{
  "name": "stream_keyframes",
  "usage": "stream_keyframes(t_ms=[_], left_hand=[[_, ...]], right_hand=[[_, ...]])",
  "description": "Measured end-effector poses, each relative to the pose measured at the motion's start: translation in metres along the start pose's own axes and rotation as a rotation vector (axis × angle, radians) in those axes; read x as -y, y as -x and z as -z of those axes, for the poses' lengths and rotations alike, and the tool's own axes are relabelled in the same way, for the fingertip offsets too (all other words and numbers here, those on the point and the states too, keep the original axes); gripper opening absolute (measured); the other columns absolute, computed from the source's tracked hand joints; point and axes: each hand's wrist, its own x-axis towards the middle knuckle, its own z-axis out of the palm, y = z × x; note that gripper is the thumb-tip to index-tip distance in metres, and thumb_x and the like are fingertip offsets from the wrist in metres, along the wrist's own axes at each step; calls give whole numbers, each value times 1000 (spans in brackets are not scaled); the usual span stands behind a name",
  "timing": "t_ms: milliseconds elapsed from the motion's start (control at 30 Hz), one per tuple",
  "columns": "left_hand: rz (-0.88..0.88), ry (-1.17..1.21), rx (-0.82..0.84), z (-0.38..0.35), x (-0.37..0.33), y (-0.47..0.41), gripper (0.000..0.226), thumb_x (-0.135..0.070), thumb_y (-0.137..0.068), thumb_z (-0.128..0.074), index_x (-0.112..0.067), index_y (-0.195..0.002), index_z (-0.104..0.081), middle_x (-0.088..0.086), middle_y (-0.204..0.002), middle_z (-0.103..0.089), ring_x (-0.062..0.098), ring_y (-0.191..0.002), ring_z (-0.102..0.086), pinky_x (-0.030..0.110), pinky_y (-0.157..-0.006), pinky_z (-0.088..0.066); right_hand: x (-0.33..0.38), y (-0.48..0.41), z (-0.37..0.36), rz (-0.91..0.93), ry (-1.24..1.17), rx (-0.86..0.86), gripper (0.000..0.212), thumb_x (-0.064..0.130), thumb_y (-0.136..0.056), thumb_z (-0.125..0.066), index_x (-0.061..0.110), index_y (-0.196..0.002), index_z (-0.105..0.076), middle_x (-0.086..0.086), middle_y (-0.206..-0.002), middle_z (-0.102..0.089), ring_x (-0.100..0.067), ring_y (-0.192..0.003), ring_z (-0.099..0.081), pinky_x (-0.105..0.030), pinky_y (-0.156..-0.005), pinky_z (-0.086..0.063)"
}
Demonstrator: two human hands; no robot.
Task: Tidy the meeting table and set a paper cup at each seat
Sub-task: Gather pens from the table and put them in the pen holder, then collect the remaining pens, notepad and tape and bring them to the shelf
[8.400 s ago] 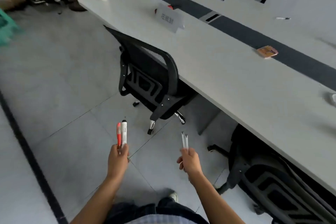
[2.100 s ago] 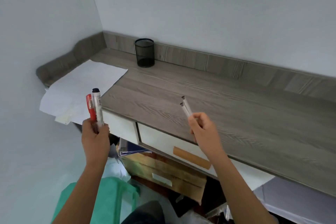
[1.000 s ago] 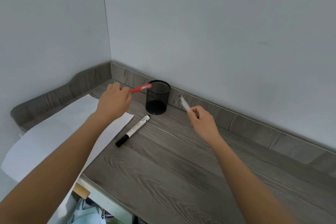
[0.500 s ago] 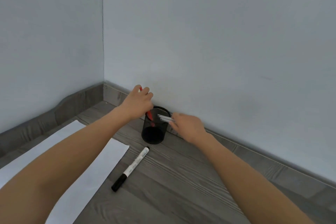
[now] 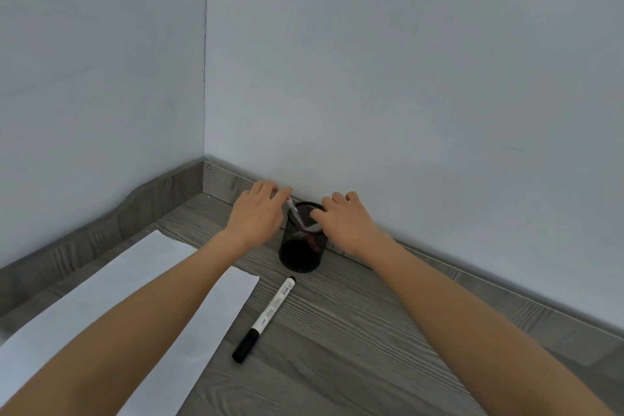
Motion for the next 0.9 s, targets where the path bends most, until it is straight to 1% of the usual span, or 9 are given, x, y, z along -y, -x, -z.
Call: stream_keyframes(t_ms=[67, 167, 233, 333, 467, 567, 667, 733, 900], left_hand=[[69, 103, 17, 3, -4, 4, 43, -10, -75, -65, -5, -116, -57, 19, -97, -62, 38, -84, -61, 41, -60, -51], [240, 257, 160, 5, -9, 4, 42, -20, -91, -44, -8, -132, -41, 15, -123, -53, 34, -113, -47, 42, -85, -43], [315, 431, 195, 6, -12, 3, 34, -20, -93, -41, -7, -123, -47, 14, -119, -56, 32, -111, -48, 42, -85, -42], [329, 503, 167, 8, -18, 0, 24, -18, -93, -40, -3, -108, -53, 16, -105, -61, 34, -102, -52, 39, -76, -40], [374, 498, 143, 17, -29, 5, 41, -20, -94, -40, -7, -133, -40, 15, -125, -53, 31, -118, -43, 39, -90, -40], [376, 494, 22, 28, -40, 20, 42, -19, -92, -45, -7, -132, -42, 16, -131, -46, 31, -123, -37, 38, -96, -36], [362, 548, -33, 38, -55, 40, 38, -16, -90, -49, -6, -126, -49, 17, -127, -47, 31, -119, -38, 36, -96, -34], [367, 589, -13, 43, -67, 55, 35, -15, -89, -50, -5, -123, -52, 17, -126, -48, 31, -118, -39, 35, -98, -32], [353, 672, 87, 44, -118, 95, 31, -14, -89, -52, -4, -118, -56, 18, -118, -58, 32, -111, -49, 38, -94, -36]], right_hand=[[0, 1, -1, -43, 8, -42, 31, 14, -35, -83, 18, -58, -62, -1, -56, -57, -22, -54, -56, -27, -50, -44], [3, 6, -5, -77, -10, -66, 32, 15, -33, -83, 17, -57, -62, -2, -58, -58, -23, -55, -58, -28, -49, -45], [3, 10, -4, -130, -28, -75, 31, 16, -37, -82, 16, -63, -64, -6, -69, -64, -26, -65, -62, -31, -55, -49], [2, 17, 0, -215, -164, -116, 27, 12, -55, -77, 10, -79, -67, -16, -88, -68, -34, -82, -65, -41, -66, -52], [7, 46, 2, -332, -302, -208, 28, 24, -73, -48, 14, -92, -65, -13, -94, -68, -31, -86, -65, -39, -65, -53], [15, 83, -7, -425, -440, -208, 36, 28, -76, -40, 12, -98, -64, -16, -99, -66, -34, -90, -64, -42, -66, -53], [24, 126, -23, -566, -559, -142, 33, 20, -83, -51, 8, -112, -59, -21, -117, -58, -39, -110, -54, -49, -84, -46], [29, 156, -29, -653, -628, -52, 36, 19, -88, -52, 9, -122, -52, -19, -130, -48, -36, -124, -41, -48, -96, -37], [40, 233, -33, -825, -681, 92, 41, 29, -92, -44, 17, -131, -41, -10, -139, -38, -26, -129, -32, -39, -103, -29]])
